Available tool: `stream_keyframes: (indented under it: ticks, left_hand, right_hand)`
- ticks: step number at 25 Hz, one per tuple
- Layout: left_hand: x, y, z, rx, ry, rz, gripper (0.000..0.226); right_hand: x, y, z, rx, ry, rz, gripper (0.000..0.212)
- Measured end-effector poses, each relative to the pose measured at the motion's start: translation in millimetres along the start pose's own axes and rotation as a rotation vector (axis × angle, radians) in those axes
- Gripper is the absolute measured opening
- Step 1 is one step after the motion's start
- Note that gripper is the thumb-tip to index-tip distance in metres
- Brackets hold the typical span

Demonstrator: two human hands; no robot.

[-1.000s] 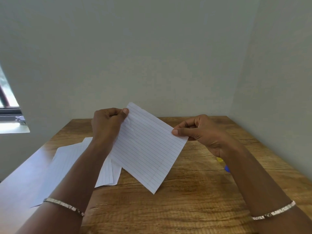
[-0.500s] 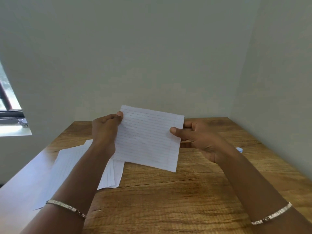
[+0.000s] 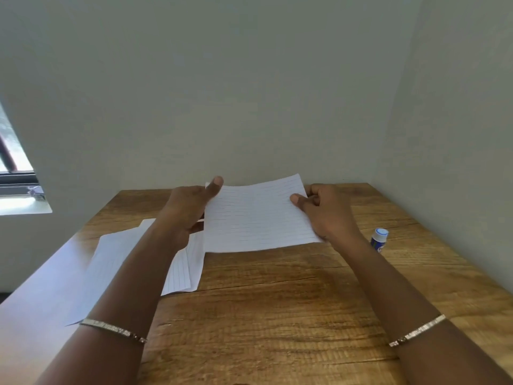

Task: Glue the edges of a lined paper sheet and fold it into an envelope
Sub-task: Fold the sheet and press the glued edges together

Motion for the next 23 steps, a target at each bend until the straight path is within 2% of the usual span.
stream_keyframes:
  ticks: [4, 8, 10, 14, 16, 20, 22, 23]
  left_hand:
    - [2.9, 10.9, 12.1, 0.068, -0.118, -0.049, 0.014]
    - [7.5, 19.2, 38.9, 0.049, -0.29, -0.081, 0.026]
    - [10.5, 25.2, 46.8, 0.078, -0.342, -0.11, 0.025]
    - [18.1, 36.5, 43.4, 0.245, -0.671, -0.261, 0.034]
    - [19.2, 38.6, 43.1, 0.287, -0.711, -0.297, 0.041]
    - [22.8, 44.9, 38.2, 0.416, -0.791, -0.367, 0.033]
    - [26.7, 47.8, 36.7, 0.455, -0.807, -0.37, 0.032]
    - [28.3, 49.1, 36.1, 0.469, -0.814, -0.368, 0.032]
  right_hand:
    - [-0.8, 17.3, 5.7, -0.041, 0.284, 0.053, 0.028]
    - [-4.7, 46.0, -3.9, -0.027, 0.419, 0.089, 0.034]
    - [-3.6, 60.0, -8.7, -0.014, 0.492, 0.142, 0.033]
    - [0.9, 76.9, -10.0, -0.012, 0.636, 0.198, 0.03]
    - [0.7, 82.2, -6.5, -0.024, 0.667, 0.187, 0.029]
    - [-4.2, 83.6, 0.0, -0.02, 0.687, 0.225, 0.024]
    - [-19.2, 85.7, 9.8, -0.013, 0.679, 0.174, 0.027]
    - [-33.4, 89.4, 17.1, -0.028, 0.655, 0.081, 0.029]
Point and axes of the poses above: each hand's wrist, its own y-axis away from the middle knuckle, its own x-axis out of the palm, z = x × y, the point moved 8 cm from there along -y, towards the middle knuckle, and after that the axes turned 9 degrees about -x, right-handed, at the moved point
